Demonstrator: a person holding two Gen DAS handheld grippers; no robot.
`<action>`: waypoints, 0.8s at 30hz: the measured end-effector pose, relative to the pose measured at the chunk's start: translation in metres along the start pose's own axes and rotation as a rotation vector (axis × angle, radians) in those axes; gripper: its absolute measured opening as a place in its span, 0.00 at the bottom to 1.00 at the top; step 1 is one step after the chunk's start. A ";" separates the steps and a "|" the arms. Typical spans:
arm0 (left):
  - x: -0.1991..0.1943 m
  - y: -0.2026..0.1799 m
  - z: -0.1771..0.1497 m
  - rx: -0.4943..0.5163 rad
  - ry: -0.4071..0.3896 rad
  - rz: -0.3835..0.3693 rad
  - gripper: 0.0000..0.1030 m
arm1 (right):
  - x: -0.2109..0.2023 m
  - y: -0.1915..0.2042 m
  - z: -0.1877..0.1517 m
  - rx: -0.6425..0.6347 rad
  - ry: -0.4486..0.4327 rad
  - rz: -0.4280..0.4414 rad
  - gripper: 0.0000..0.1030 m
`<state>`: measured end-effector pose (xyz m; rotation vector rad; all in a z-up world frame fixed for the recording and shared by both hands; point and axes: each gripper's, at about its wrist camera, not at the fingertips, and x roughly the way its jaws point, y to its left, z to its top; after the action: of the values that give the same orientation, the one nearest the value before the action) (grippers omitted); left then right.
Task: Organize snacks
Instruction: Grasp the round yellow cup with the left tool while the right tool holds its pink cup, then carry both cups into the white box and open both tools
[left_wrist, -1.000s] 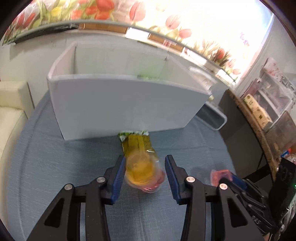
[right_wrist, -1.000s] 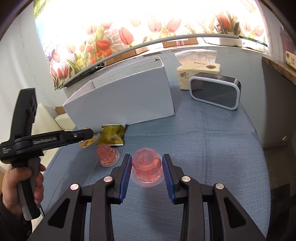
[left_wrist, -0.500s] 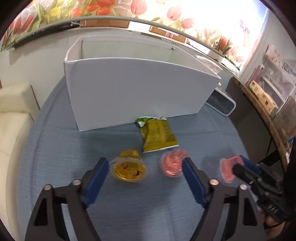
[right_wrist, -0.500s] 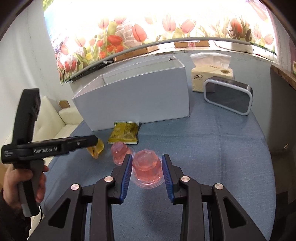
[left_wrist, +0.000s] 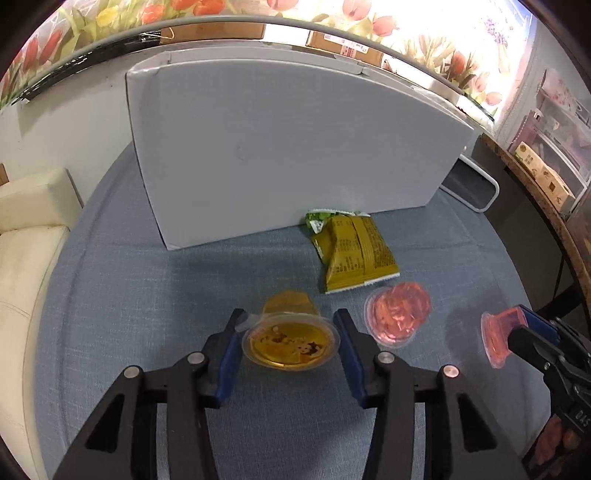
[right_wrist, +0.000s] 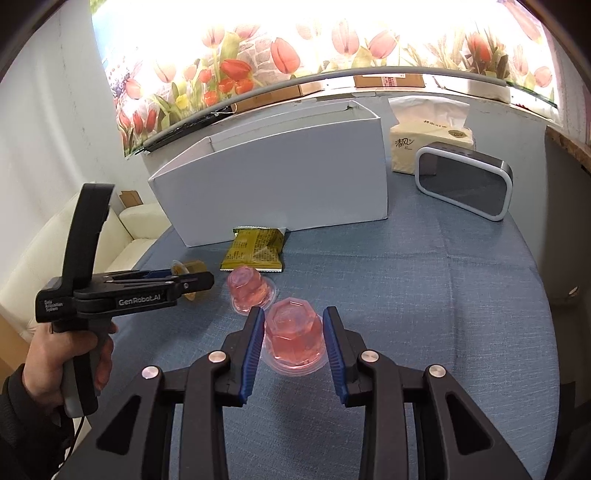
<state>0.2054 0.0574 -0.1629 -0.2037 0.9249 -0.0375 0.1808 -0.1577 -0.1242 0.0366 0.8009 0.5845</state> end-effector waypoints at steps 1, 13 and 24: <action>-0.002 0.001 -0.002 -0.002 -0.005 -0.003 0.51 | 0.000 0.000 0.000 -0.001 0.001 -0.002 0.35; -0.060 -0.009 0.019 0.022 -0.110 -0.096 0.51 | -0.004 0.012 0.019 -0.027 -0.034 0.022 0.34; -0.100 -0.002 0.118 0.046 -0.242 -0.119 0.51 | -0.008 0.028 0.111 -0.071 -0.152 0.044 0.34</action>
<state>0.2394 0.0857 -0.0147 -0.2155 0.6696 -0.1415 0.2386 -0.1176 -0.0337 0.0333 0.6331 0.6438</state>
